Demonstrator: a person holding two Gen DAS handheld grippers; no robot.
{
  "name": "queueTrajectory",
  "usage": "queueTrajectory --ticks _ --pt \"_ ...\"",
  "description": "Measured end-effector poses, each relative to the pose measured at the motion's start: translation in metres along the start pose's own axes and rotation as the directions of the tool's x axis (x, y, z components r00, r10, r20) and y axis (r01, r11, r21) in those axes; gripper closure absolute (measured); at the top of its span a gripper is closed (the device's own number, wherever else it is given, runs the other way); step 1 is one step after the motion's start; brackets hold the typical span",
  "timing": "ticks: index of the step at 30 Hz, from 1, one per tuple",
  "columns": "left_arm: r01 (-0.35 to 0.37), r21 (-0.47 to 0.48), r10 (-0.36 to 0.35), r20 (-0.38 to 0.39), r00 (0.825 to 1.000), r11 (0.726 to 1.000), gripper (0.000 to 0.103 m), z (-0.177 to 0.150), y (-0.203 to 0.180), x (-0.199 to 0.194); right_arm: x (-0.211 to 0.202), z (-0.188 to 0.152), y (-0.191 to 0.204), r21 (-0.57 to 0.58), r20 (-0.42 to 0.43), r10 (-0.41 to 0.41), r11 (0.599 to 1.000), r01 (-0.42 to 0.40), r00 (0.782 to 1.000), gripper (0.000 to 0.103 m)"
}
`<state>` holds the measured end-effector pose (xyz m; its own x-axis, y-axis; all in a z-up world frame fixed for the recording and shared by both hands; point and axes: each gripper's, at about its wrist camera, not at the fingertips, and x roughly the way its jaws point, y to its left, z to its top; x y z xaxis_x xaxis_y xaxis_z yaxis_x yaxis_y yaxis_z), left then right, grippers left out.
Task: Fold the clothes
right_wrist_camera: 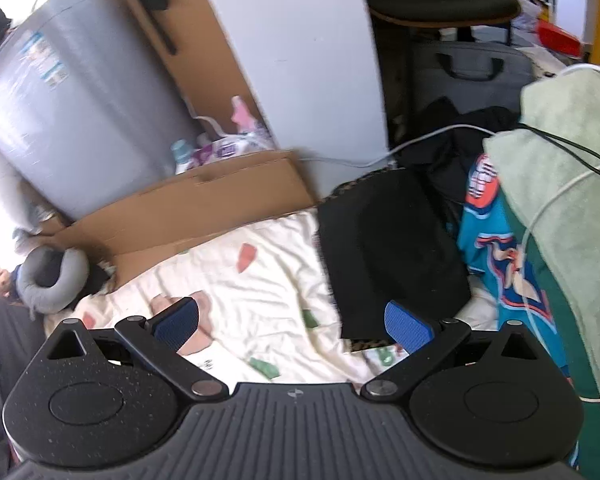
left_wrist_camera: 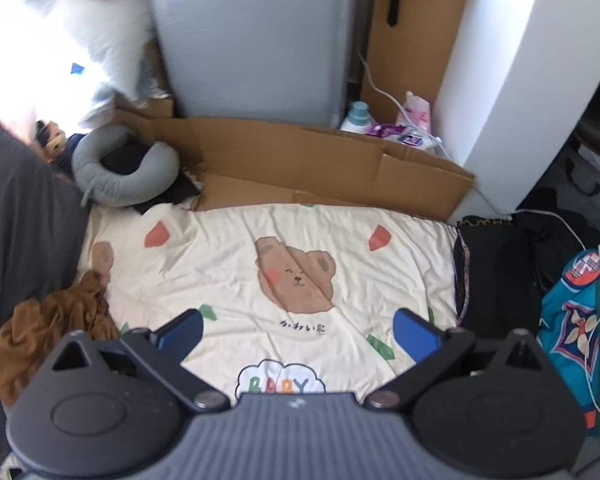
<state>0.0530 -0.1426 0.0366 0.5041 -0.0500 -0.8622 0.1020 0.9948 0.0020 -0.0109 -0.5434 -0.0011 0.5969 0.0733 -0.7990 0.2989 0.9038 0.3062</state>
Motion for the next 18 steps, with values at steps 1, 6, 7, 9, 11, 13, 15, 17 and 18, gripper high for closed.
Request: queueTrajectory --ticks 1,6,7,9,11,13,15,17,18 --pt "-0.002 -0.007 0.002 0.007 1.000 1.000 0.001 -0.006 0.004 -0.005 -0.001 -0.001 0.005 -0.010 -0.005 0.009 1.000 -0.009 1.000 0.001" --pt "-0.010 -0.034 0.011 0.046 0.999 0.999 0.001 -0.031 0.021 -0.027 -0.008 -0.008 0.028 -0.064 -0.027 0.044 0.997 -0.046 0.999 0.001" --pt "-0.011 -0.042 0.014 0.053 0.998 0.999 0.001 -0.036 0.024 -0.030 -0.008 -0.010 0.032 -0.079 -0.027 0.045 0.996 -0.047 0.999 0.001" --pt "-0.024 -0.047 0.026 0.051 0.998 0.999 0.001 -0.044 0.029 -0.028 -0.006 -0.014 0.040 -0.106 -0.029 0.040 0.993 -0.043 0.999 0.001" --pt "-0.040 -0.059 0.042 0.048 0.998 0.997 0.001 -0.053 0.033 -0.025 -0.002 -0.019 0.047 -0.126 -0.046 0.047 0.991 -0.052 0.998 0.001" --pt "-0.048 -0.075 0.052 0.051 0.997 0.996 0.001 -0.061 0.037 -0.021 0.000 -0.024 0.055 -0.147 -0.056 0.050 0.987 -0.058 0.997 0.001" --pt "-0.053 -0.086 0.057 0.047 0.997 0.995 0.001 -0.069 0.040 -0.017 0.001 -0.029 0.063 -0.171 -0.064 0.052 0.983 -0.063 0.997 0.001" --pt "-0.057 -0.099 0.062 0.045 0.997 0.993 0.001 -0.076 0.042 -0.015 0.000 -0.033 0.069 -0.187 -0.071 0.057 0.980 -0.069 0.996 0.001" --pt "-0.058 -0.101 0.063 0.046 0.997 0.993 0.001 -0.079 0.042 -0.016 -0.001 -0.035 0.072 -0.190 -0.074 0.062 0.979 -0.075 0.995 0.001"
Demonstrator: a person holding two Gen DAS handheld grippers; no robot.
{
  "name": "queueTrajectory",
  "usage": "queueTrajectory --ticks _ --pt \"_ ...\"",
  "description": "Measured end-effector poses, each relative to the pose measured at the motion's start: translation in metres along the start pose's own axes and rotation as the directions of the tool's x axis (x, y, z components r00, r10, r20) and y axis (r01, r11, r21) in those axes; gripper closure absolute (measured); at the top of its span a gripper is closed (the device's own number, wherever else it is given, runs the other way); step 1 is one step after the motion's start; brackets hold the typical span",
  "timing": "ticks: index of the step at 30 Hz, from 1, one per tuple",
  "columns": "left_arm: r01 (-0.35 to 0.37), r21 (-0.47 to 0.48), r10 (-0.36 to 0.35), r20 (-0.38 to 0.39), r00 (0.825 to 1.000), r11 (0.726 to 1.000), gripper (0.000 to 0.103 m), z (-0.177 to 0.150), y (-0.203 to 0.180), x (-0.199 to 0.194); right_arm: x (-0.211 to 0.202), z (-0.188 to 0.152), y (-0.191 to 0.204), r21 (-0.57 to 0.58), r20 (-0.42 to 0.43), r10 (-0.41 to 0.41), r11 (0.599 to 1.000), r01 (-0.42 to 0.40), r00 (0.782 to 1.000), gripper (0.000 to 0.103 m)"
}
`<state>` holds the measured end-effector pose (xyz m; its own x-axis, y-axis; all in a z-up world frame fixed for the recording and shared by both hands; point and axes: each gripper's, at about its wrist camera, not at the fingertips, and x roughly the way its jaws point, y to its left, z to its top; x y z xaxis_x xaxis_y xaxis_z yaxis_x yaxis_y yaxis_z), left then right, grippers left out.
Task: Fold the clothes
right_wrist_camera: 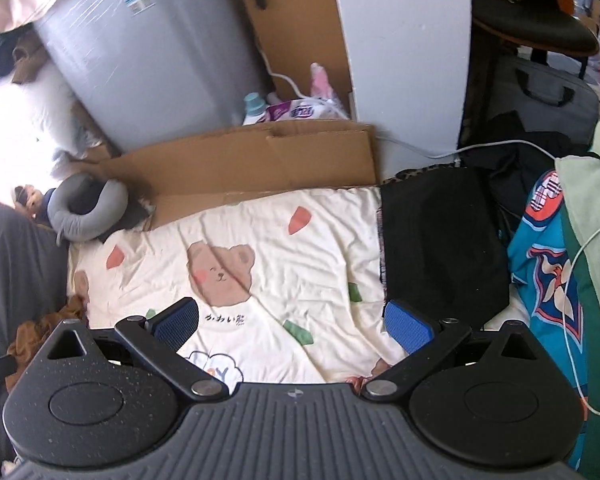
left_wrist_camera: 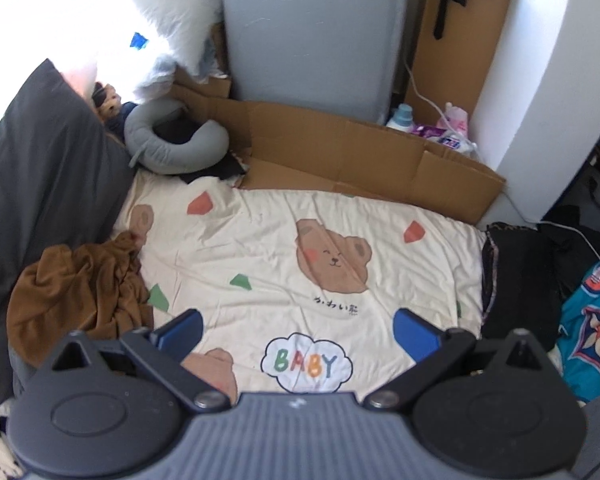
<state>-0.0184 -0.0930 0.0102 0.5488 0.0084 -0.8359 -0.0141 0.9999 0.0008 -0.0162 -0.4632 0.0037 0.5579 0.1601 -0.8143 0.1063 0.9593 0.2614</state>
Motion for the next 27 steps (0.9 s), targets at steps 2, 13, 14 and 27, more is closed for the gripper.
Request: queueTrajectory --ticks 2,13,14,27 --pt "-0.001 -0.004 0.001 0.003 1.000 1.000 0.001 -0.006 0.001 -0.001 -0.003 -0.003 0.008 -0.020 -0.003 0.007 1.000 -0.007 1.000 0.001" --pt "-0.034 -0.052 0.035 0.019 0.999 0.998 0.001 -0.032 0.000 -0.018 -0.033 -0.021 0.043 -0.160 0.015 -0.035 0.986 0.037 0.999 0.001" --pt "-0.039 -0.068 0.040 0.010 0.999 0.997 0.001 -0.035 0.002 -0.017 -0.033 -0.024 0.045 -0.165 0.007 -0.023 0.986 0.024 1.000 0.001" --pt "-0.130 -0.183 0.120 -0.061 0.991 0.975 0.001 -0.052 0.018 0.014 0.020 -0.055 0.089 -0.249 -0.068 0.027 0.967 -0.043 0.997 0.001"
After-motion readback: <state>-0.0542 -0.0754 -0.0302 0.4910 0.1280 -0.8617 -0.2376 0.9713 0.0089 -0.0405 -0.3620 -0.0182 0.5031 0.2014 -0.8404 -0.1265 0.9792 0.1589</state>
